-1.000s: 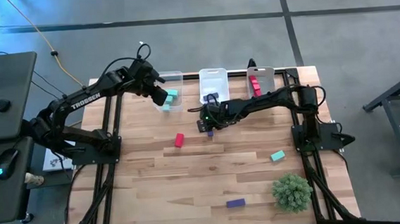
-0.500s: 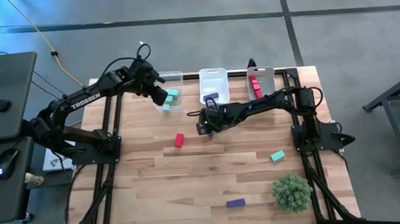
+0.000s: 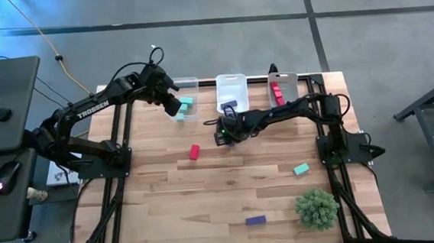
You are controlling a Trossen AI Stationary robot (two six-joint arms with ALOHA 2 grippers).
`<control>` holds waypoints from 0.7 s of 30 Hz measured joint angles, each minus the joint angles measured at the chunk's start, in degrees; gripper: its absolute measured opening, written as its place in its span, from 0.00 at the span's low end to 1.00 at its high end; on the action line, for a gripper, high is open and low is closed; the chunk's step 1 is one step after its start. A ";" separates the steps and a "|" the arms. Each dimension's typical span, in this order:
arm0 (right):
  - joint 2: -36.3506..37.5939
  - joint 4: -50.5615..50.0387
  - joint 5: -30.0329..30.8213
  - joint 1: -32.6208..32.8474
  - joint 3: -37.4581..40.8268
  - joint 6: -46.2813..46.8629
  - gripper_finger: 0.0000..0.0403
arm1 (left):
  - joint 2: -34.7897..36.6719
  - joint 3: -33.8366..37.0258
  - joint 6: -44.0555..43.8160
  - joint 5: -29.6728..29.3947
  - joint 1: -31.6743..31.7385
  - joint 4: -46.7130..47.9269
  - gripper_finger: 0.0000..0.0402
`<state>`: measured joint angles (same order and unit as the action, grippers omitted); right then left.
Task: Sort & place blocks by color
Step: Put the violet block into the white bin
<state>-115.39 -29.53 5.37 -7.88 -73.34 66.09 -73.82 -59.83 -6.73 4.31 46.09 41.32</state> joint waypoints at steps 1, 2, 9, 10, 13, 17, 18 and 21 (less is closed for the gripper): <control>0.00 -0.30 -0.30 -0.05 0.00 -0.28 0.34 | 0.00 0.00 0.49 0.00 0.00 0.00 0.25; 0.00 -0.52 -0.40 -0.11 0.00 -0.43 0.34 | 0.00 0.00 1.11 -0.02 -0.01 0.00 0.25; 0.04 -2.04 -2.10 -0.33 0.02 -3.99 0.34 | 0.00 0.00 2.37 0.00 -0.01 0.00 0.25; 0.04 -2.12 -2.04 -0.31 0.02 -4.56 0.34 | 0.00 0.00 2.77 0.00 -0.01 0.00 0.25; 0.04 -2.36 -2.38 -0.59 0.04 -5.05 0.33 | 0.00 0.00 3.98 0.01 0.00 0.00 0.25; 0.07 -2.19 -2.68 -0.85 0.07 -5.07 0.27 | 0.00 0.00 4.44 0.01 0.00 0.00 0.25; 0.07 -2.12 -2.65 -0.85 0.09 -5.07 0.25 | 0.00 0.00 4.48 0.01 0.00 -0.01 0.25; 0.09 -2.04 -2.67 -0.85 0.11 -5.07 0.19 | 0.00 0.00 4.52 0.01 -0.01 -0.07 0.25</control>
<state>-115.31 -31.57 2.70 -8.73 -73.23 61.01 -73.82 -59.83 -2.21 4.32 46.09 41.25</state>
